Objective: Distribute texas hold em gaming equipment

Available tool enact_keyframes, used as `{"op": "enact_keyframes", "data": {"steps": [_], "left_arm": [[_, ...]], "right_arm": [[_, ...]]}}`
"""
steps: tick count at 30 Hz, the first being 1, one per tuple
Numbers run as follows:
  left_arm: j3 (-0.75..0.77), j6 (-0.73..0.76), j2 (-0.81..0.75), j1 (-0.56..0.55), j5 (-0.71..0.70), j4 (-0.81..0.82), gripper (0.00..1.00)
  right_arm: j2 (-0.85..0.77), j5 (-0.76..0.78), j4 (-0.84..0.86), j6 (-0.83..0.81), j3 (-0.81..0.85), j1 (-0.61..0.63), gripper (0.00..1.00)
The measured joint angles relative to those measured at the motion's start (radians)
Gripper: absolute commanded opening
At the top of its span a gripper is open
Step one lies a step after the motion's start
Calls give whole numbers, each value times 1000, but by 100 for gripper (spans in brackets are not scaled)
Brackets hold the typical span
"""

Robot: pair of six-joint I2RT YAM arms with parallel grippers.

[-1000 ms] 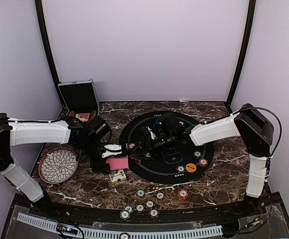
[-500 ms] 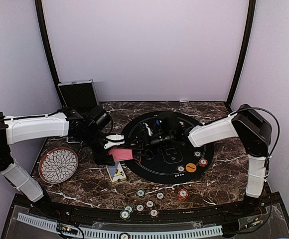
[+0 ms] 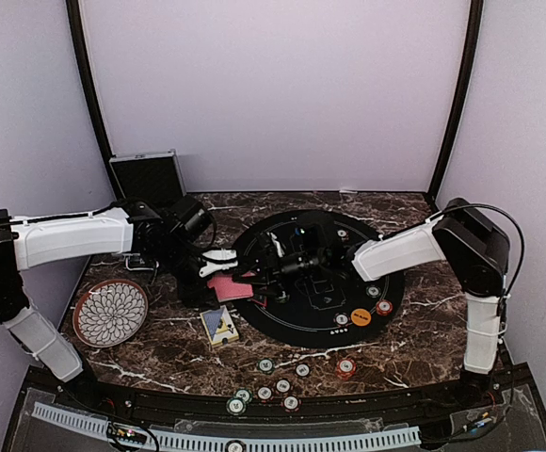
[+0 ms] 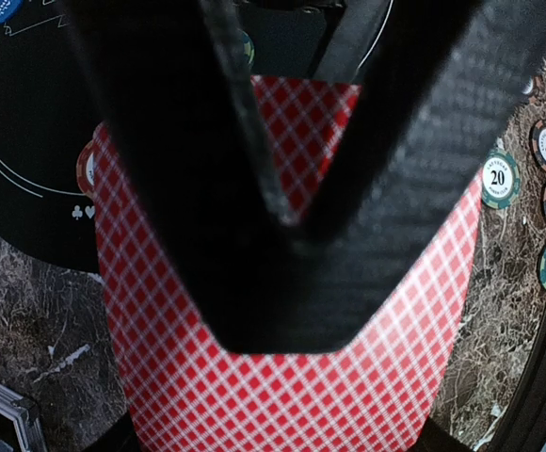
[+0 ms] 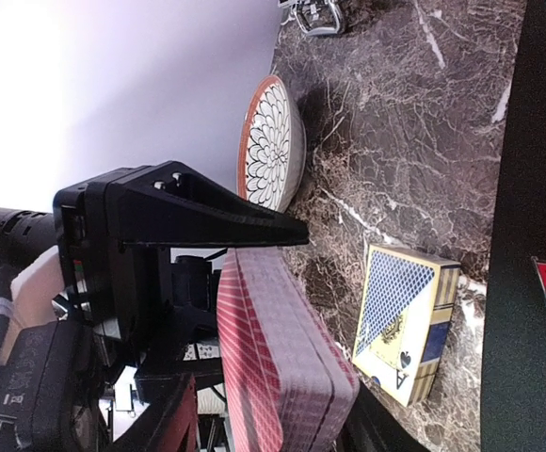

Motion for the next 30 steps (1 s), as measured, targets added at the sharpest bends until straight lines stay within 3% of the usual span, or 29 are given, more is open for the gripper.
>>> {"op": "enact_keyframes", "data": {"steps": [6, 10, 13, 14, 15, 16, 18, 20, 22, 30], "left_arm": [[6, -3, 5, 1, 0, 0, 0], [13, -3, 13, 4, -1, -2, 0], [21, -4, 15, 4, -5, -3, 17], [21, -6, 16, 4, -9, -3, 32], [21, -5, 18, 4, -12, -4, 40], [22, -4, 20, 4, -14, -5, 56], [28, -2, 24, 4, -17, -10, 68], [38, 3, 31, 4, -18, -21, 90], [55, 15, 40, 4, -16, -31, 98], [153, 43, 82, 4, 45, -34, 99]], "right_arm": [[18, -12, 10, 18, 0, 7, 41], [21, -14, 21, 30, 0, 8, 24], [23, -16, 40, 46, 2, 8, 11], [23, -18, 50, 51, 2, 8, 8], [23, -18, 56, 62, 3, 8, 5], [24, -18, 59, 69, 3, 8, 4], [28, -18, 66, 80, 3, 8, 3], [30, -18, 76, 92, 3, 7, 3], [32, -18, 86, 98, 2, 7, 3], [40, -19, 91, 114, 1, 8, 3]]}}
